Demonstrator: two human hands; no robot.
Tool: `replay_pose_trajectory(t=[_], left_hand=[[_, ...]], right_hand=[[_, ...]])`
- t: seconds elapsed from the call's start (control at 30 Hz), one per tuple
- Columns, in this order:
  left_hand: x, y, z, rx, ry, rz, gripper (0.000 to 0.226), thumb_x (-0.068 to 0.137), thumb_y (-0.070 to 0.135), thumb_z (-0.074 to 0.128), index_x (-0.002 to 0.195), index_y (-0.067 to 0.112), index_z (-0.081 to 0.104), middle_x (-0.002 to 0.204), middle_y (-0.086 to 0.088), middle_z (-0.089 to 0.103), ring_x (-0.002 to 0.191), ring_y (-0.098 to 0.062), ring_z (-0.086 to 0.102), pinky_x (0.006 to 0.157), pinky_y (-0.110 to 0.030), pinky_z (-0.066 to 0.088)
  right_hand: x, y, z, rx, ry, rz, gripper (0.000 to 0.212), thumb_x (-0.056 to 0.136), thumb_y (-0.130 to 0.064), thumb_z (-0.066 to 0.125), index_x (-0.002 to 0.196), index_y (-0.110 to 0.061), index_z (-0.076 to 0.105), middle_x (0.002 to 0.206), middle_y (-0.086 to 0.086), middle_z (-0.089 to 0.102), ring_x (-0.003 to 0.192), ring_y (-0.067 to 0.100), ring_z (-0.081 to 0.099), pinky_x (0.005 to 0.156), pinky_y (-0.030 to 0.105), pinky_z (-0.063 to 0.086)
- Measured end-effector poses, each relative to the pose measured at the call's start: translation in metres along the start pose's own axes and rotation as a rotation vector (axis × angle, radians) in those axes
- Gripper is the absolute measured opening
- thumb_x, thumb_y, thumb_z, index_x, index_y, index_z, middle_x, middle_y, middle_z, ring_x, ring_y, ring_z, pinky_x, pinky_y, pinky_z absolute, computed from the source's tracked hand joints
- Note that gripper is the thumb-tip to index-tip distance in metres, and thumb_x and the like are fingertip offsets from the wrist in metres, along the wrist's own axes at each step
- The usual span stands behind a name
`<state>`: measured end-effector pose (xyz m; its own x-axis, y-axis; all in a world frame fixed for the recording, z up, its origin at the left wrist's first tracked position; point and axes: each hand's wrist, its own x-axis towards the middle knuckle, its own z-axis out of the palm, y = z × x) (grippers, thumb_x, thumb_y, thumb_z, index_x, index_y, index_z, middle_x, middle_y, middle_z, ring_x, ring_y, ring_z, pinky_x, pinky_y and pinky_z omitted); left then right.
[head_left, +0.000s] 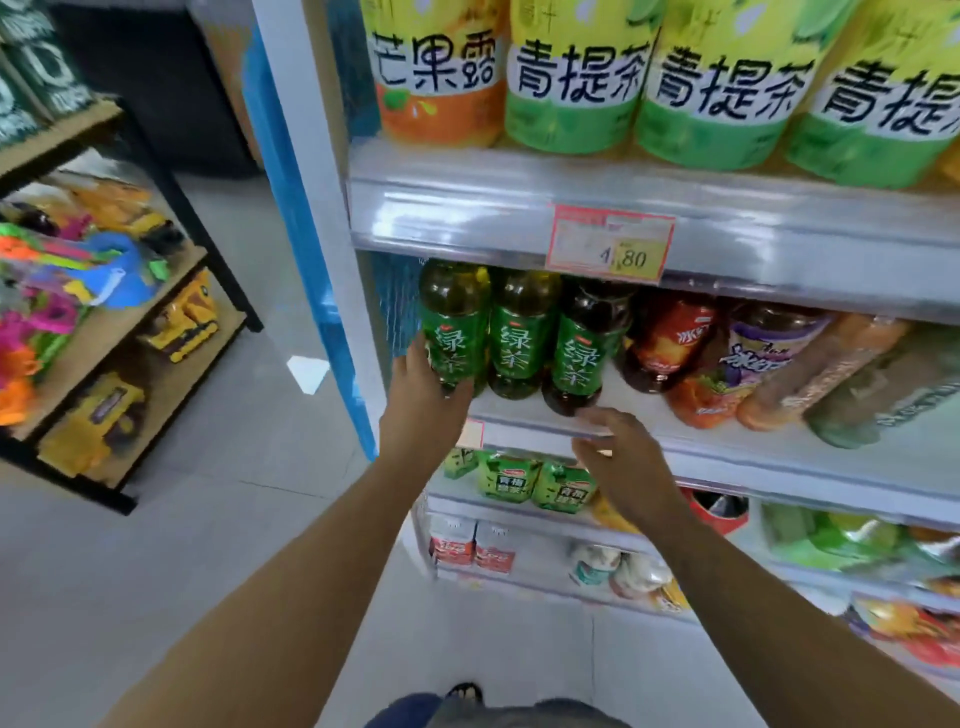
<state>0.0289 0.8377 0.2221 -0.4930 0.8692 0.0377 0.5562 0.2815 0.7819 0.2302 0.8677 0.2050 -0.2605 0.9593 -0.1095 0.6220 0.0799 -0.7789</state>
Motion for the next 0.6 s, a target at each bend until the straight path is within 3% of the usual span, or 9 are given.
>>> replay_pose_trajectory(t=[0.13,0.23,0.3,0.33,0.47,0.53,0.6], left_hand=[[0.017,-0.007,0.0,-0.099,-0.03,0.056,0.068,0.082,0.026,0.066,0.139,0.019,0.029,0.128,-0.005,0.051,0.115,-0.024,0.05,0.096,-0.043,0.044],[0.023,-0.007,-0.001,-0.119,-0.037,0.054,0.065,0.085,0.021,0.064,0.139,0.018,0.029,0.128,-0.005,0.053,0.113,-0.025,0.054,0.095,-0.042,0.046],[0.027,-0.007,-0.002,-0.115,-0.039,0.044,0.061,0.086,0.022,0.064,0.138,0.017,0.031,0.127,-0.006,0.054,0.111,-0.027,0.055,0.092,-0.04,0.046],[0.03,-0.009,-0.002,-0.118,-0.039,0.039,0.06,0.086,0.022,0.065,0.136,0.017,0.032,0.127,-0.007,0.055,0.111,-0.027,0.056,0.092,-0.04,0.046],[0.032,-0.01,-0.001,-0.107,-0.025,0.041,0.058,0.085,0.023,0.067,0.132,0.015,0.034,0.126,-0.007,0.054,0.11,-0.027,0.056,0.088,-0.036,0.044],[0.032,-0.008,0.0,-0.097,-0.008,0.048,0.057,0.085,0.021,0.067,0.132,0.013,0.035,0.126,-0.008,0.053,0.111,-0.027,0.055,0.087,-0.035,0.043],[0.032,-0.005,0.001,-0.1,-0.002,0.046,0.058,0.084,0.021,0.068,0.131,0.013,0.035,0.126,-0.008,0.053,0.112,-0.026,0.054,0.089,-0.037,0.044]], right_hand=[[-0.001,-0.011,0.009,-0.009,0.102,-0.017,0.037,0.087,-0.008,0.062,0.122,-0.014,0.056,0.134,0.011,0.037,0.091,0.021,0.058,0.089,0.034,0.049],[0.003,-0.019,0.01,-0.041,0.144,-0.044,0.038,0.086,-0.008,0.063,0.123,-0.015,0.056,0.141,0.014,0.033,0.105,0.024,0.054,0.093,0.034,0.046],[0.009,-0.023,0.009,-0.038,0.232,-0.075,0.032,0.084,-0.006,0.063,0.116,-0.01,0.059,0.13,0.014,0.044,0.116,0.028,0.05,0.095,0.038,0.045],[0.011,-0.025,0.008,-0.019,0.274,-0.06,0.028,0.084,-0.006,0.063,0.112,-0.009,0.059,0.12,0.011,0.05,0.113,0.026,0.052,0.09,0.033,0.045],[0.018,-0.034,0.008,0.15,0.382,0.034,0.025,0.086,-0.009,0.062,0.107,-0.007,0.049,0.085,-0.009,0.052,0.085,0.016,0.054,0.054,0.011,0.039],[0.02,-0.036,0.01,0.226,0.425,0.056,0.033,0.086,-0.01,0.063,0.113,-0.005,0.045,0.086,-0.014,0.049,0.084,0.017,0.056,0.053,0.006,0.04],[0.021,-0.037,0.011,0.27,0.445,0.07,0.043,0.086,-0.011,0.065,0.122,-0.007,0.042,0.096,-0.009,0.051,0.088,0.02,0.059,0.061,0.012,0.041]])
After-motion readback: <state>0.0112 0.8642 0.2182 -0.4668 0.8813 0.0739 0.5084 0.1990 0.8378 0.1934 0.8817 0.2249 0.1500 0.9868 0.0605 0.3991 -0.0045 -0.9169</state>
